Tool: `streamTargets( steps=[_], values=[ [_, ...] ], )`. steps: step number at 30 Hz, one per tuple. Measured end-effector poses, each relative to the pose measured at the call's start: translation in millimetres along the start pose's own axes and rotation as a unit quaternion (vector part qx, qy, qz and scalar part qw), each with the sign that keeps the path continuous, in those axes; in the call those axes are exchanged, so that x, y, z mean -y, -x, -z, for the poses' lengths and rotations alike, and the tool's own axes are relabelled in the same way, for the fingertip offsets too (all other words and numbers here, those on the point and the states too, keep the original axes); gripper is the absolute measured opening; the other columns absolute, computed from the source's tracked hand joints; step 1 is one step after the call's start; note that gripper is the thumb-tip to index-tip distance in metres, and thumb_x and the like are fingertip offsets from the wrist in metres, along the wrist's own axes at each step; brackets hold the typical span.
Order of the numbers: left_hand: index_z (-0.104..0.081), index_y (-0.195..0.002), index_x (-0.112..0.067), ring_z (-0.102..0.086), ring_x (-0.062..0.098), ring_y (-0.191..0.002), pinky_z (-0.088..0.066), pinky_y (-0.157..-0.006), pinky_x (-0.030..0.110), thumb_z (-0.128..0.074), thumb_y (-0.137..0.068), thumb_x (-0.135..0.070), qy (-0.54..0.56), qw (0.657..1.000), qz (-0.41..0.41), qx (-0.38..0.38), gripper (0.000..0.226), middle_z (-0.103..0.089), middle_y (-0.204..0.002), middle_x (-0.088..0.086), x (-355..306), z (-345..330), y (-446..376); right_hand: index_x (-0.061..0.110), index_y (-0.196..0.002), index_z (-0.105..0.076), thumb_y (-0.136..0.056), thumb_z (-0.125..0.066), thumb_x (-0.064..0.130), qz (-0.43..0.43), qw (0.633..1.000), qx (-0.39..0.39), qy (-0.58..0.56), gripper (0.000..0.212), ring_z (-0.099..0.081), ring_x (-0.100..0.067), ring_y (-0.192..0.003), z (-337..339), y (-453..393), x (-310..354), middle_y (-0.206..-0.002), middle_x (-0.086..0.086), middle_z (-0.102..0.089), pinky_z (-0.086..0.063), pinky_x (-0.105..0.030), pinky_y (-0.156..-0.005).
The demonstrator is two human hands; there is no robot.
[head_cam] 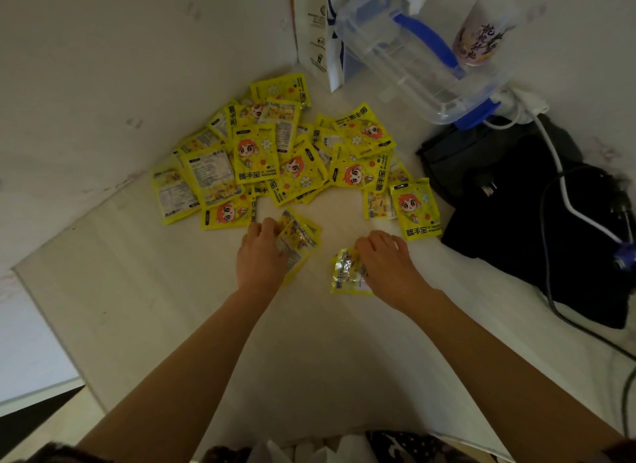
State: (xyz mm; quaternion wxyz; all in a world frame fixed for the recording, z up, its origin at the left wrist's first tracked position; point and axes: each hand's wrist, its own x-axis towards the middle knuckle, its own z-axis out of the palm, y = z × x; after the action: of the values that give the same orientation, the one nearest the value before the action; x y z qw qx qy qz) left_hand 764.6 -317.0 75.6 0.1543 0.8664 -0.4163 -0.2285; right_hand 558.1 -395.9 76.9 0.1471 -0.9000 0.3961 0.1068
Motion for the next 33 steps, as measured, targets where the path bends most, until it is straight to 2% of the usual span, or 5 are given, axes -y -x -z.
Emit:
streamTargets(
  steps=[6,11,19,25,33],
  values=[
    [-0.04,-0.126,-0.026,-0.058,0.028,-0.093,-0.051,-0.074,0.043,-0.066,-0.077,-0.004,0.073,0.997,-0.003,0.015,0.06,-0.055,-0.108,0.003,-8,5,-5,0.019,-0.128,-0.041,-0.083,-0.06,0.023,-0.041,0.999,0.022,-0.026,0.049,-0.04,-0.025,-0.125,7,2,-4,-0.123,-0.003,-0.051,-0.022,-0.041,-0.109],
    [-0.062,-0.115,-0.013,-0.057,0.031,-0.099,-0.042,-0.076,0.035,-0.067,-0.08,-0.012,0.023,0.998,-0.053,0.024,0.035,-0.054,-0.112,0.01,-23,15,-33,0.008,-0.126,-0.047,-0.088,-0.059,0.028,-0.072,0.988,0.073,-0.115,0.045,-0.048,-0.029,-0.116,25,1,-15,-0.122,-0.009,-0.048,-0.042,-0.039,-0.091],
    [-0.06,-0.116,-0.004,-0.056,0.037,-0.102,-0.046,-0.08,0.04,-0.062,-0.086,-0.011,0.011,0.996,-0.09,0.024,0.03,-0.059,-0.112,0.019,-52,28,-92,0.0,-0.12,-0.057,-0.08,-0.073,0.017,-0.257,0.896,-0.065,-0.356,0.047,-0.058,-0.032,-0.11,50,-22,-57,-0.119,-0.019,-0.06,-0.044,-0.032,-0.088],
    [-0.059,-0.121,-0.005,-0.043,0.037,-0.117,-0.045,-0.09,0.045,-0.06,-0.086,-0.007,-0.037,0.991,-0.125,0.036,0.035,-0.057,-0.112,0.024,-59,27,-107,0.011,-0.106,-0.066,-0.059,-0.067,0.04,-0.352,0.869,-0.067,-0.343,0.056,-0.065,-0.029,-0.097,43,-40,-93,-0.107,-0.015,-0.065,-0.052,-0.034,-0.081],
    [-0.06,-0.12,-0.008,-0.038,0.035,-0.126,-0.043,-0.093,0.045,-0.065,-0.086,-0.012,-0.041,0.989,-0.14,0.04,0.035,-0.057,-0.119,0.02,-56,13,-87,0.006,-0.119,-0.051,-0.076,-0.073,0.024,-0.391,0.866,-0.048,-0.309,0.051,-0.052,-0.038,-0.115,48,-46,-83,-0.125,-0.019,-0.054,-0.046,-0.04,-0.094]
  ],
)
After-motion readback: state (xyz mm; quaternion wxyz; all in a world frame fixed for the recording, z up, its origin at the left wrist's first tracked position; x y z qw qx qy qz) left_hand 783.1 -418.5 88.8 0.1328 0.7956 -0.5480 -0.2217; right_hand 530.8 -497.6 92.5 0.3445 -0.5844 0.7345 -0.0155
